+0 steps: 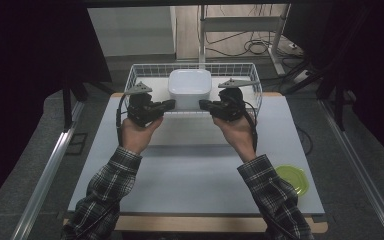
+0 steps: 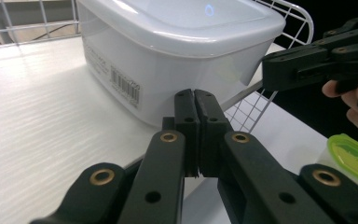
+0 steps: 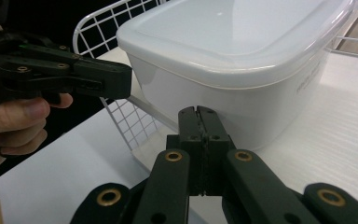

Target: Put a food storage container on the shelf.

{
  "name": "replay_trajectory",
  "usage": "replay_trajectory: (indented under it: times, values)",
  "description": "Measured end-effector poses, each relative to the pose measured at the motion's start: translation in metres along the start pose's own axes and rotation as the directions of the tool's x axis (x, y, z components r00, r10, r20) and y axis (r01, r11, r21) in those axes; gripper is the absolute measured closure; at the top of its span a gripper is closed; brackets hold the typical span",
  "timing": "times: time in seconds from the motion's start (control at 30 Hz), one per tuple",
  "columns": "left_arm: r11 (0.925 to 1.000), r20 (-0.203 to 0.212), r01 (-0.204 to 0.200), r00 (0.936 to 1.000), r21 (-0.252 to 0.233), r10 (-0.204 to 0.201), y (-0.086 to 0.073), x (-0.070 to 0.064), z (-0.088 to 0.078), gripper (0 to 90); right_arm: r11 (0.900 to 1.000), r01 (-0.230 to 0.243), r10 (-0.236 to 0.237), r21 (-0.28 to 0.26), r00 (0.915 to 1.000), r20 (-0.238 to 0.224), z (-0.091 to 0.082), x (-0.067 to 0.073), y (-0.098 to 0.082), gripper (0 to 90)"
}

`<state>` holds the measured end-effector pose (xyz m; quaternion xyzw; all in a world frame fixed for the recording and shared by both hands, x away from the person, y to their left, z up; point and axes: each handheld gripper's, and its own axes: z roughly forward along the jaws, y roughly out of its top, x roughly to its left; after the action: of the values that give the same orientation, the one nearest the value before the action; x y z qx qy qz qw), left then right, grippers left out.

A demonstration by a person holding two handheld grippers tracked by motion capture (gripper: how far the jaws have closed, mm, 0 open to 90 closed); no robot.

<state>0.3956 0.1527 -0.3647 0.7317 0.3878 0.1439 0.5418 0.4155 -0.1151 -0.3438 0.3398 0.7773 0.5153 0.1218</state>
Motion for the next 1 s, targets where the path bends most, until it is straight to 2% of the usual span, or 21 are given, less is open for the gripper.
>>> replay_trajectory:
  times: [0.3, 0.57, 0.67, 0.83, 1.0]
  values:
    - [0.9999, -0.008, -0.013, 0.9999, 0.009, 0.013, 0.004, -0.003, 0.007, 88.8, 1.0, -0.003, 0.003, 0.001, 0.9997, 0.023, 0.004, -0.004, 0.003, 89.7]
    - [0.9996, -0.006, -0.025, 0.9997, 0.009, 0.025, 0.002, -0.007, 0.004, 86.1, 1.0, -0.002, 0.002, -0.007, 1.0, 0.009, 0.001, -0.002, 0.001, 88.5]
    - [0.9995, -0.007, -0.03, 0.9995, 0.012, 0.03, 0.0, -0.009, 0.001, 79.7, 1.0, 0.005, -0.005, -0.013, 1.0, 0.0, -0.002, 0.001, -0.002, 83.9]
    - [0.9963, -0.025, -0.077, 0.9966, 0.038, 0.078, -0.005, -0.018, -0.005, 62.7, 1.0, 0.022, -0.022, -0.003, 0.9997, -0.001, -0.007, 0.007, -0.009, 72.9]
    - [0.9932, -0.028, -0.105, 0.9939, 0.05, 0.107, -0.013, -0.028, -0.012, 49.1, 0.999, 0.042, -0.042, -0.002, 0.9991, -0.002, -0.013, 0.013, -0.019, 61.8]
